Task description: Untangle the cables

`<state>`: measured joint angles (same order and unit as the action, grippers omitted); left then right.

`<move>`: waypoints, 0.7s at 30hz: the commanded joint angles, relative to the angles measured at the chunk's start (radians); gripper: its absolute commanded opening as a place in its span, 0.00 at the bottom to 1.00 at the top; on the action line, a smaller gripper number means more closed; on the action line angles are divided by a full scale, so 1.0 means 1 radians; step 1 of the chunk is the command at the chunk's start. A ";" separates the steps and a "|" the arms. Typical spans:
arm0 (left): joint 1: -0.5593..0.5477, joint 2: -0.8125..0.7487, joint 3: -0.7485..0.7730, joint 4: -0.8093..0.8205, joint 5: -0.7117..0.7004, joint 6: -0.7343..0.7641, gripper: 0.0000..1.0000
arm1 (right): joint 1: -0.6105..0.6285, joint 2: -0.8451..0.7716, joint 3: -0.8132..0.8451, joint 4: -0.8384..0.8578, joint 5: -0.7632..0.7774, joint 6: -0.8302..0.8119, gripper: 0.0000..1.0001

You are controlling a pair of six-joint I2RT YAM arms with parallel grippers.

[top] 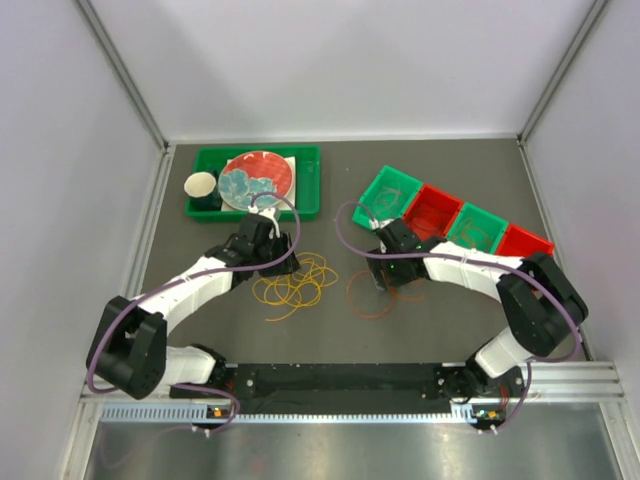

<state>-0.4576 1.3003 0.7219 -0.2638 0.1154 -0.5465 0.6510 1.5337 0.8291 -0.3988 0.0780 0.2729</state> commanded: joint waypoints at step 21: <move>0.005 -0.006 0.019 0.026 0.006 0.005 0.51 | 0.079 0.034 0.001 -0.086 0.143 0.103 0.25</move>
<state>-0.4576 1.3006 0.7219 -0.2634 0.1158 -0.5468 0.7116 1.5421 0.8253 -0.4267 0.1642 0.3290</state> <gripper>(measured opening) 0.512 0.259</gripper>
